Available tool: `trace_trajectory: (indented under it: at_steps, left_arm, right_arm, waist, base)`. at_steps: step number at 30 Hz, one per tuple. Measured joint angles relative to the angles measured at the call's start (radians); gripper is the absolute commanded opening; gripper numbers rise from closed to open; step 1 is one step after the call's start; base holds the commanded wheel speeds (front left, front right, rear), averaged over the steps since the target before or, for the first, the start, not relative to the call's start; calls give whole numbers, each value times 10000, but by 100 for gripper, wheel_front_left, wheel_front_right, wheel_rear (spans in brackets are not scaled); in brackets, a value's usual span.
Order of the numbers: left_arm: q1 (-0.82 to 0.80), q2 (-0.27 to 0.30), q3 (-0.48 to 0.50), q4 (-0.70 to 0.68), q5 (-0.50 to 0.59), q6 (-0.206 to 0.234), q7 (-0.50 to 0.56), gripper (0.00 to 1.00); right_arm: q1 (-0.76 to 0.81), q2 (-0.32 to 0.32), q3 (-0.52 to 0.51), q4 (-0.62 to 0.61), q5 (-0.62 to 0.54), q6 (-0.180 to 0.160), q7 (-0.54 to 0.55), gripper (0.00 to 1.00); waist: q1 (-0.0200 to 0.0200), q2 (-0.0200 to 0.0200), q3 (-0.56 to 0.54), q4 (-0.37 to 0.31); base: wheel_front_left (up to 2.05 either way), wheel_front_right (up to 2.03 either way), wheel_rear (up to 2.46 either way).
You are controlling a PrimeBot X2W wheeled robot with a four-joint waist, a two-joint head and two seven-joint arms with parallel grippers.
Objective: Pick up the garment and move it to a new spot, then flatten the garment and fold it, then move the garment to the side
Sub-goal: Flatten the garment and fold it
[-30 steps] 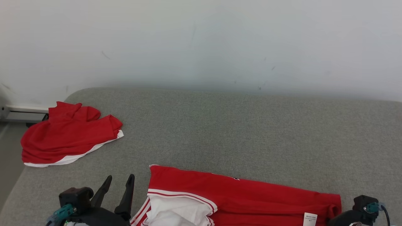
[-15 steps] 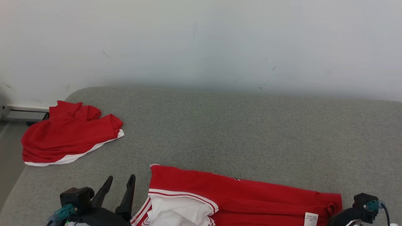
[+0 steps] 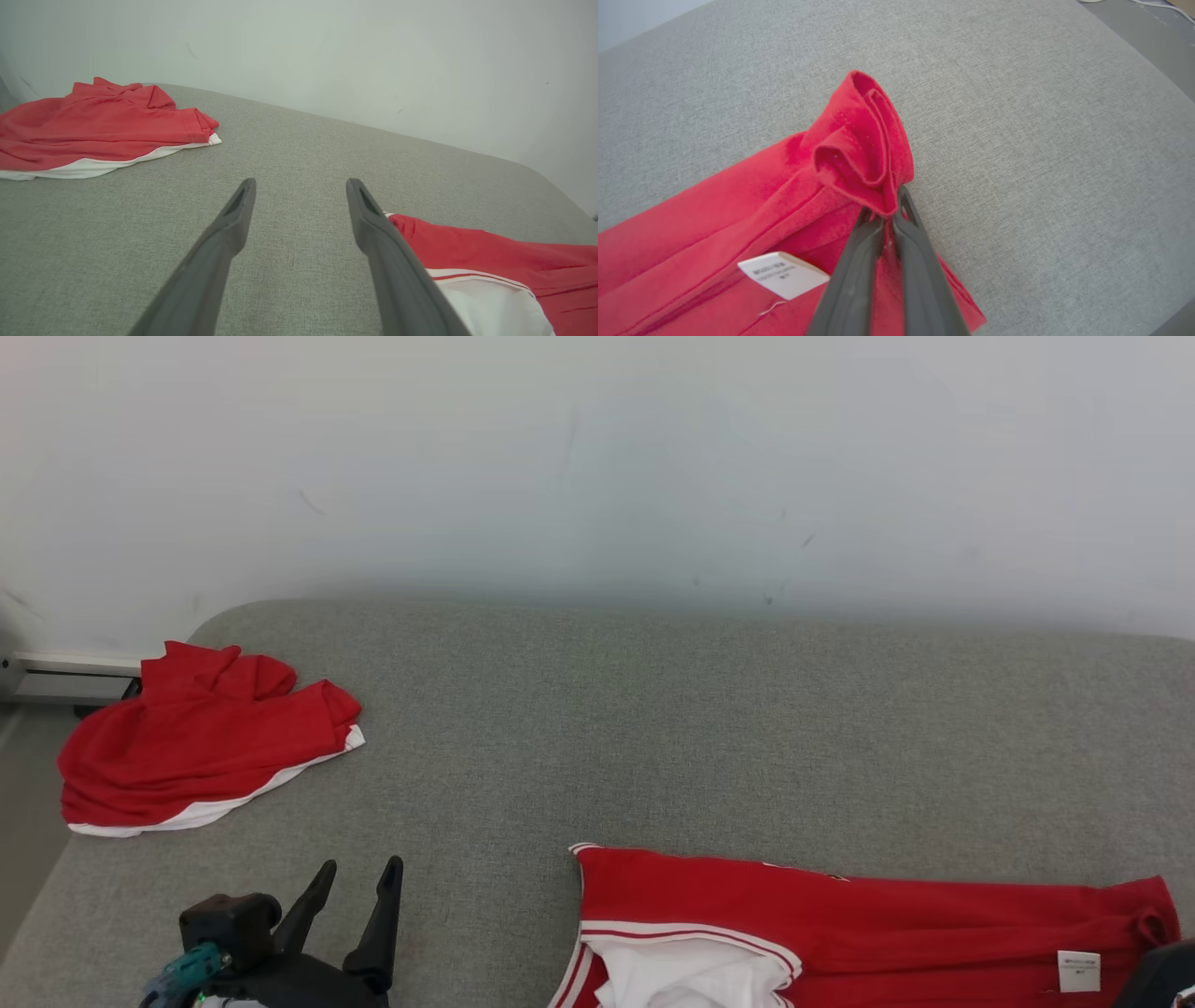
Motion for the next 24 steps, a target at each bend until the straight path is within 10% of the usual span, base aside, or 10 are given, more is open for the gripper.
trace_trajectory:
  at_steps: [10, 24]
  left_arm:
    - [7, -38, -31, 77, -13, 0, -2, 100]
    - [6, -245, -251, 234, -29, -88, -4, 100]
  right_arm:
    - [160, -522, -412, -303, -245, -25, -270, 0]
    - [638, 1661, 1902, -2282, -17, 757, 290, 0]
  waist:
    - [0, 0, -37, -76]
    - [0, 0, -226, -157]
  base:
    - [0, 0, 0]
    - [0, 0, 0]
